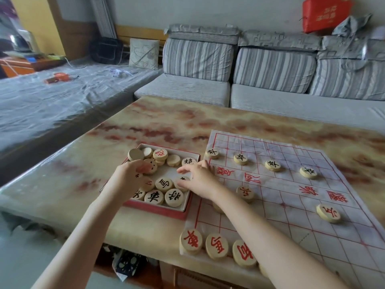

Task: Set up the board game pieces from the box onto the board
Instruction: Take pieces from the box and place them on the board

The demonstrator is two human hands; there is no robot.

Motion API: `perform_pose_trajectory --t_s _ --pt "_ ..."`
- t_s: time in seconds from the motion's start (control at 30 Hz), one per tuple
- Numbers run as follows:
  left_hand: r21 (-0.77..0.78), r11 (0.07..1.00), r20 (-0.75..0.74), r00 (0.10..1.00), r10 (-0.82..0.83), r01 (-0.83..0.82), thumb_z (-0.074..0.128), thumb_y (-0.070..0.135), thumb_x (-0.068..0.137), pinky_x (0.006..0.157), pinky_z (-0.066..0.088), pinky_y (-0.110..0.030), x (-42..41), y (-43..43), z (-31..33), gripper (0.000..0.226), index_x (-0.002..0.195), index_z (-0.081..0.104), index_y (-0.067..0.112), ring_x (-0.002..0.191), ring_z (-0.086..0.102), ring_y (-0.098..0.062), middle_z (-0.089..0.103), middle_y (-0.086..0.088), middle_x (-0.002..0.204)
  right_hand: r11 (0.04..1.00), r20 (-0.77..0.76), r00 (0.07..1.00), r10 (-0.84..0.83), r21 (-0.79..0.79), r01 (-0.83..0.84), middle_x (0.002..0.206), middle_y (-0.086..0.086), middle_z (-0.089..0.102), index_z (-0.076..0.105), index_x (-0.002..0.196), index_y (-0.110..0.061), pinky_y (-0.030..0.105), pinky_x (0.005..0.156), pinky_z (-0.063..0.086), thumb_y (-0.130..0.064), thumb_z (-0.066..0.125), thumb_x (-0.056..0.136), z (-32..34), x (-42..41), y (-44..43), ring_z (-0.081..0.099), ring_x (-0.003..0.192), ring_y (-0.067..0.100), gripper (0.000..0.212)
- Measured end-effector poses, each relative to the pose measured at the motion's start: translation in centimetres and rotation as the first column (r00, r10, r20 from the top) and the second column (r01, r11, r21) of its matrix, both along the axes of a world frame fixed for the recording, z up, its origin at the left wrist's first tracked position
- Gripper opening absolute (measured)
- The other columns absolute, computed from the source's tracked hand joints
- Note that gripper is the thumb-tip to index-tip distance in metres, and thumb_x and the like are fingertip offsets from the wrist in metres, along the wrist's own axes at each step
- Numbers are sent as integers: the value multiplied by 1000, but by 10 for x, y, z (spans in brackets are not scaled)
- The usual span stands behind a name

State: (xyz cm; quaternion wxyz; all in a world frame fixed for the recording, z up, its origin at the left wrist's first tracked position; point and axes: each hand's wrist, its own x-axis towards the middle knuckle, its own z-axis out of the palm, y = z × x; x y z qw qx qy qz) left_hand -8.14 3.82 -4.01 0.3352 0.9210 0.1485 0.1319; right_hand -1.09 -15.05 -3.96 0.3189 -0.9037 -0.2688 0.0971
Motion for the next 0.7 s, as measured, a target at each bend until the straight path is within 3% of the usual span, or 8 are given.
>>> perform_pose_trajectory --t_s 0.1,0.27,0.37,0.47,0.57,0.7 --pt "-14 1000 -3 1000 -9 9 75 12 71 74 36 -19 -9 6 -6 33 102 69 22 82 55 -8 65 5 95 1000 14 1000 18 -19 -17 121 -7 58 54 125 -26 32 99 12 -35 58 86 -5 -4 13 20 126 15 39" --pt "28 1000 -40 999 -2 3 76 28 71 74 42 -24 -12 5 -10 36 106 67 24 83 57 -12 65 1 93 998 -9 998 55 -26 -55 119 0 58 54 125 -26 34 98 12 -35 56 88 -14 -7 31 22 125 18 38" --pt "77 997 -84 996 1 6 75 34 72 83 48 -30 -9 3 -10 42 112 65 23 96 60 -19 67 -2 102 999 16 999 40 -14 -40 119 3 57 55 125 -25 32 93 15 -34 56 88 -16 -5 37 24 123 19 38" --pt "156 988 -49 999 12 -4 75 33 71 82 47 -29 -8 2 -11 44 112 65 21 98 60 -20 66 -1 104 999 38 999 6 53 -8 120 3 59 56 125 -20 34 100 24 -29 56 88 -15 3 42 30 122 24 39" --pt "123 992 8 1000 6 -7 80 32 64 81 50 -31 -9 3 -13 48 108 65 19 94 61 -19 63 0 106 994 75 995 -62 96 55 122 3 59 55 126 -17 34 100 33 -22 54 87 -14 14 50 36 120 25 40" --pt "71 997 104 994 35 -43 83 23 62 83 49 -33 -8 7 -17 46 106 68 18 97 59 -24 56 -2 113 996 123 989 -84 33 80 133 5 50 49 131 -17 34 101 30 -20 53 87 -16 35 68 34 125 27 44"
